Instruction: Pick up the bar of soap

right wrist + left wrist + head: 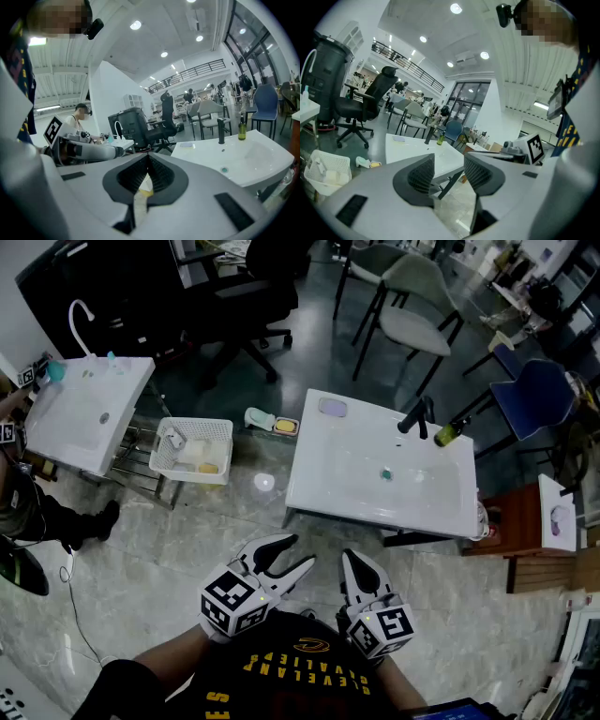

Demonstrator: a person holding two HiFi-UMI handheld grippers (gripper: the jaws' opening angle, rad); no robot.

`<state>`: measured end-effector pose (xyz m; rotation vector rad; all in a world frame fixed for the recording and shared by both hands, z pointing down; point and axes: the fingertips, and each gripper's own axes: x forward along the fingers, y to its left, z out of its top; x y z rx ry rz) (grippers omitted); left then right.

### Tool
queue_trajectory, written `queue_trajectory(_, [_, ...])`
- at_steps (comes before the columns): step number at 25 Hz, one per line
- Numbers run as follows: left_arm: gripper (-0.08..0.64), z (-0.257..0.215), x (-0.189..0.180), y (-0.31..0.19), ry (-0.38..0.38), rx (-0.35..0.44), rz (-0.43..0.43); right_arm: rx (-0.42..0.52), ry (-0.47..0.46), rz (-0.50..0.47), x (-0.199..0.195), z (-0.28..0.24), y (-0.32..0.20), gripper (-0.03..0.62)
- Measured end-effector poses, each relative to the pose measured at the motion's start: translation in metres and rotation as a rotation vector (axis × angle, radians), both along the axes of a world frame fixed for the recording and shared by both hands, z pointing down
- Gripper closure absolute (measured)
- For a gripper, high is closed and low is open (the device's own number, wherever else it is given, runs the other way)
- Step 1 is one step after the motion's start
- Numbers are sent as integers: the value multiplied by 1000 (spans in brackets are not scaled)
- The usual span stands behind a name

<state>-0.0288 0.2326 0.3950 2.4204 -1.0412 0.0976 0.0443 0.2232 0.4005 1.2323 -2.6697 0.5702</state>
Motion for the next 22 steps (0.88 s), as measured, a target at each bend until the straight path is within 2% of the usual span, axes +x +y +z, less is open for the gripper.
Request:
queue_trajectory(5, [353, 4, 62, 29, 4, -8, -39, -3, -27, -7, 57, 8, 33, 581])
queue_trajectory(11, [353, 19, 139, 87, -57, -59, 11, -48, -83, -16, 119, 23, 81, 581])
queue_trajectory(15, [353, 25, 154, 110, -83, -117, -4, -104, -126, -8, 139, 32, 101, 581])
queue_trajectory(22, [353, 12, 162, 114, -133, -65, 16, -78, -153, 13, 144, 24, 105, 581])
